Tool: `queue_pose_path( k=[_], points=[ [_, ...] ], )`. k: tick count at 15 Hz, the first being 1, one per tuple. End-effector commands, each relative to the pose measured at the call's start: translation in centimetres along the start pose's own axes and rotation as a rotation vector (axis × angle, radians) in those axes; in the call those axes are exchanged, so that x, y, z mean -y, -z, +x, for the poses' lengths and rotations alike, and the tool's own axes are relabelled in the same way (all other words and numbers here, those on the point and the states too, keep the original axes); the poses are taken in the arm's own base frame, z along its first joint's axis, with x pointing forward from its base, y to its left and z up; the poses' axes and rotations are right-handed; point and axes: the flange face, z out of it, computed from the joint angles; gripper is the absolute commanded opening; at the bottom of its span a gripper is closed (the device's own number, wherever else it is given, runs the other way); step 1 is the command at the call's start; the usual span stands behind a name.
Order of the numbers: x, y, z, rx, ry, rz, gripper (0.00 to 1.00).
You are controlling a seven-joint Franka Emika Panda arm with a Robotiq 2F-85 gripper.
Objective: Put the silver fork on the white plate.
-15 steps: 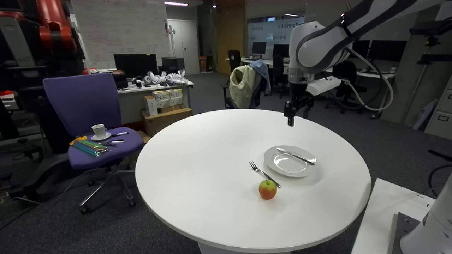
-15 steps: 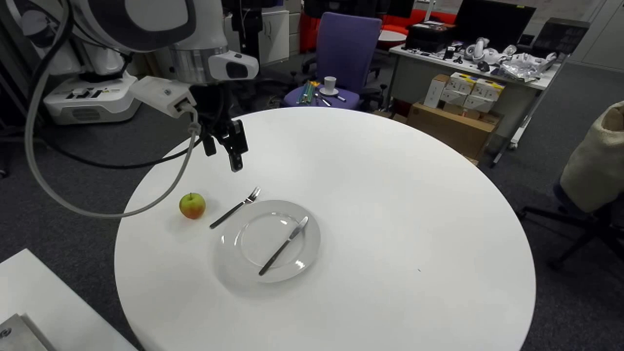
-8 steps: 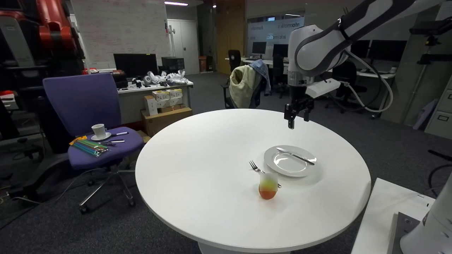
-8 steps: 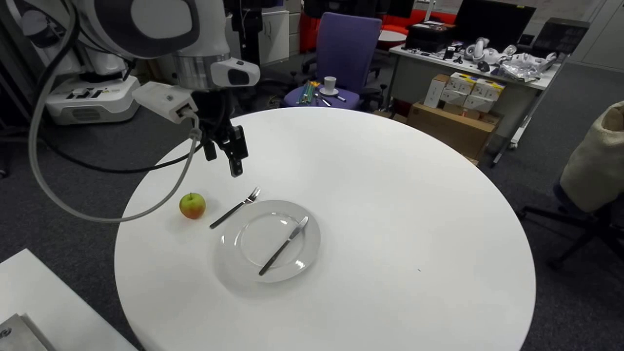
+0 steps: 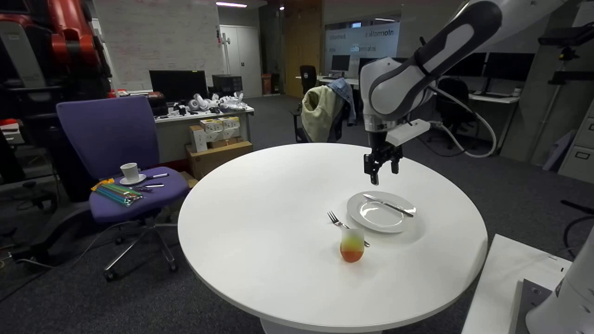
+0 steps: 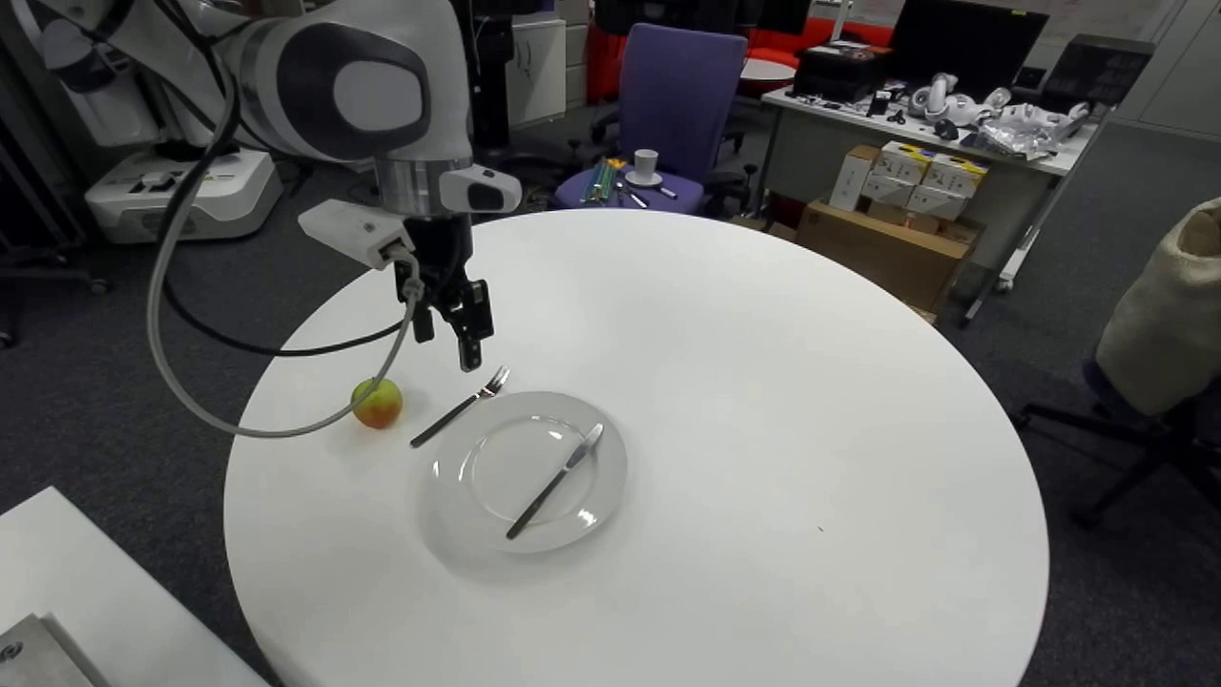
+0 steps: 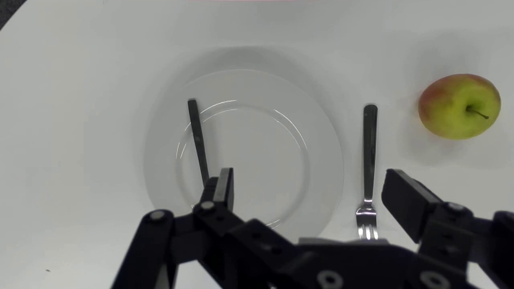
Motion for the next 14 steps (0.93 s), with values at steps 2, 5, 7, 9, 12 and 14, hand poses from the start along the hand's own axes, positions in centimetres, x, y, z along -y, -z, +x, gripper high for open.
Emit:
queue_pose_path(
  k=[2,5,7,9,12,14],
  points=[
    [2.8,-1.2,2.9,-0.050,0.050,-0.013,1.00],
    [5.0,-2.7,4.0,-0.067,0.086,-0.003,1.00],
    [6.3,-4.0,4.5,-0.057,0.107,0.005,1.00],
    [7.3,-5.0,4.9,-0.047,0.120,0.009,1.00],
    [7.9,-5.8,5.5,-0.055,0.142,0.011,1.00],
    [8.0,-6.0,5.8,-0.062,0.142,0.018,1.00]
  ],
)
